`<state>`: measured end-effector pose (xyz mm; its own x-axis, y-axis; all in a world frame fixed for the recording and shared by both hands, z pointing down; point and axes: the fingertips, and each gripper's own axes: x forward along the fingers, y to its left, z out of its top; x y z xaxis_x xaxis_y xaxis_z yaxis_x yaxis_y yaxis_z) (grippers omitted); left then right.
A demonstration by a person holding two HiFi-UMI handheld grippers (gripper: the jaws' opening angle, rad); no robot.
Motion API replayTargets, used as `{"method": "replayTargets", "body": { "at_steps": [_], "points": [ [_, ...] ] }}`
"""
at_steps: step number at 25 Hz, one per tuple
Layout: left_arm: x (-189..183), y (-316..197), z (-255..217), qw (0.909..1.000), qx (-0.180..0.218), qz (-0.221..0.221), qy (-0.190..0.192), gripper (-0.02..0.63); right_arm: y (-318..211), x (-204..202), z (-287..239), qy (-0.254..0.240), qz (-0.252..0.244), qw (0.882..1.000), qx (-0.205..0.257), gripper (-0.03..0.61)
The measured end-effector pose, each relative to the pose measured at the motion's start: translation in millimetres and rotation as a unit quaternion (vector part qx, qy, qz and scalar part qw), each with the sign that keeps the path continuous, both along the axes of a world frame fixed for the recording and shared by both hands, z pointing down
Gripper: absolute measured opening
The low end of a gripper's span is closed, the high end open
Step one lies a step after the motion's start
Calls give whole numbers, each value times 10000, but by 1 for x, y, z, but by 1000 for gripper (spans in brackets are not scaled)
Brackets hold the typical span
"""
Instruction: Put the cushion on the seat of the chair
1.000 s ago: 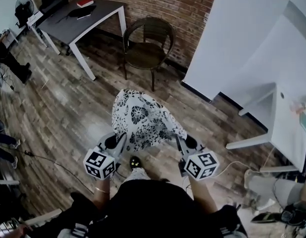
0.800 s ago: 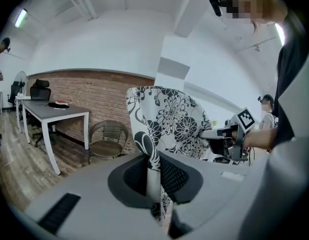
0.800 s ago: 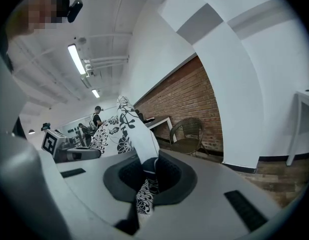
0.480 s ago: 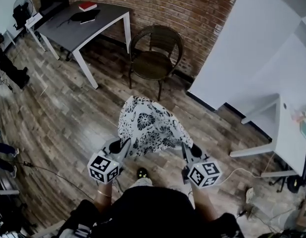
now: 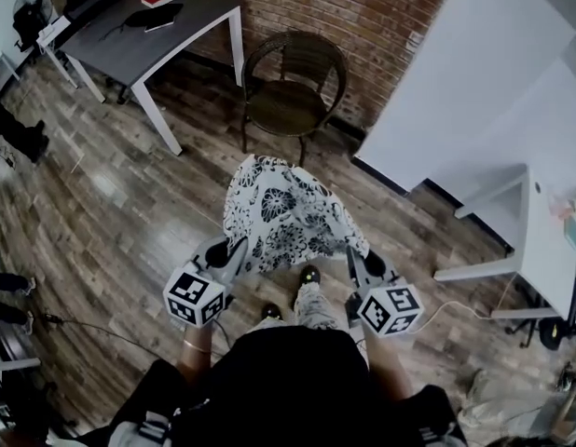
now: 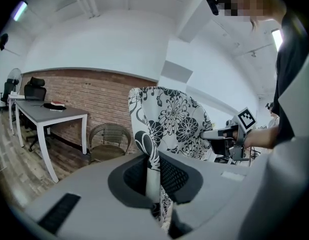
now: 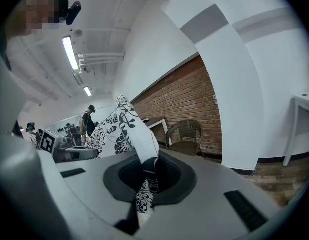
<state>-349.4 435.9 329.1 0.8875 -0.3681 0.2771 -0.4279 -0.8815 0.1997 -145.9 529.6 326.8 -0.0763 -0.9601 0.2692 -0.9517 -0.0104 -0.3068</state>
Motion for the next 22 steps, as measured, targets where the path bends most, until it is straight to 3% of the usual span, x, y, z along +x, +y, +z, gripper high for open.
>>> {"method": "replayTargets", "body": {
  "at_steps": [5, 13, 22],
  "points": [
    [11, -19, 2, 9999, 66, -33, -81, 11, -24, 13, 6, -103, -28, 9999, 72, 12],
    [15, -90, 2, 9991, 144, -346, -192, 11, -108, 30, 9, -232, -250, 9990, 277, 12],
    [54, -172, 7, 9984, 79, -428, -357, 11, -195, 72, 17, -361, -322, 9986, 204, 12]
  ]
}}
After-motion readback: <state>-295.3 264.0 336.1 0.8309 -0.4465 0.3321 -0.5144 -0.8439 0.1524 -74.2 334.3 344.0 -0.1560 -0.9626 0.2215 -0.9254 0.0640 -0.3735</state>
